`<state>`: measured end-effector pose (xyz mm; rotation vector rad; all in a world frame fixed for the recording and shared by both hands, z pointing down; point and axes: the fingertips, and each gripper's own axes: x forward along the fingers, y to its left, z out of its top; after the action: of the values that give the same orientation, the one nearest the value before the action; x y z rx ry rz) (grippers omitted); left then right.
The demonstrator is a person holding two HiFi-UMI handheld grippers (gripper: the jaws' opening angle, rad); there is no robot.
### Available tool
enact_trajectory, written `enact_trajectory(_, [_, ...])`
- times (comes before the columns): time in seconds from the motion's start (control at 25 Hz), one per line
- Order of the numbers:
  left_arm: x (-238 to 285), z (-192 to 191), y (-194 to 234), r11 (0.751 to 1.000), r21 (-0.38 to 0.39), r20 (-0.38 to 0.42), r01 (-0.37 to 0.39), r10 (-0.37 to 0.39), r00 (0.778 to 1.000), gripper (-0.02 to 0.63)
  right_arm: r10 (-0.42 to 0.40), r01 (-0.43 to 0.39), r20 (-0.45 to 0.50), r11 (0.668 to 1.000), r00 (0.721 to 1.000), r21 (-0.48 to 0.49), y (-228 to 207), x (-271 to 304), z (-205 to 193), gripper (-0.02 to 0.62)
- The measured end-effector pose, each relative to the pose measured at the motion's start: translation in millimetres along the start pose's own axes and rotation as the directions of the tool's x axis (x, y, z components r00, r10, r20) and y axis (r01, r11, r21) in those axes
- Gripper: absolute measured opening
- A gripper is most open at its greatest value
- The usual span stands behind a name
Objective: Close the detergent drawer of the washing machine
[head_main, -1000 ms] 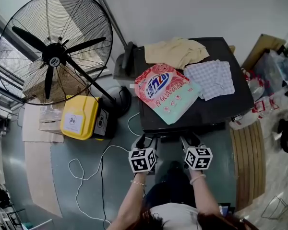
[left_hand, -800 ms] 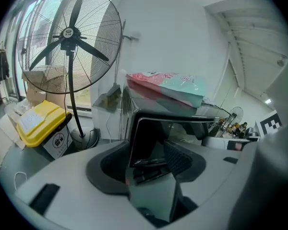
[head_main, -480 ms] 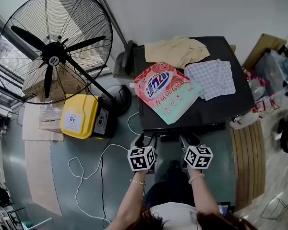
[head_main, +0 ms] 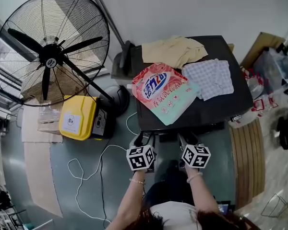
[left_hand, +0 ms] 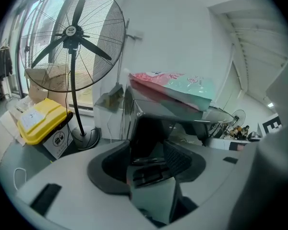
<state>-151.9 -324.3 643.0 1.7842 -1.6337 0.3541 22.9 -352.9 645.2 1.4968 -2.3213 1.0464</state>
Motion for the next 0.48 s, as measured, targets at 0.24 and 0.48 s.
enact_trajectory(0.24, [-0.5, -0.4, 0.2, 1.0, -0.011, -0.015, -0.001, 0.001, 1.0, 0.224, 0.019, -0.019, -0.004, 1.0, 1.0, 0.012, -4.1, -0.4, 0.1, 0.175])
enact_trajectory(0.48, [-9.2, 0.5, -4.1, 1.0, 0.007, -0.009, 0.009, -0.009, 1.0, 0.207, 0.043, -0.043, 0.02, 0.999, 0.999, 0.011, -5.5, -3.8, 2.0, 0.152])
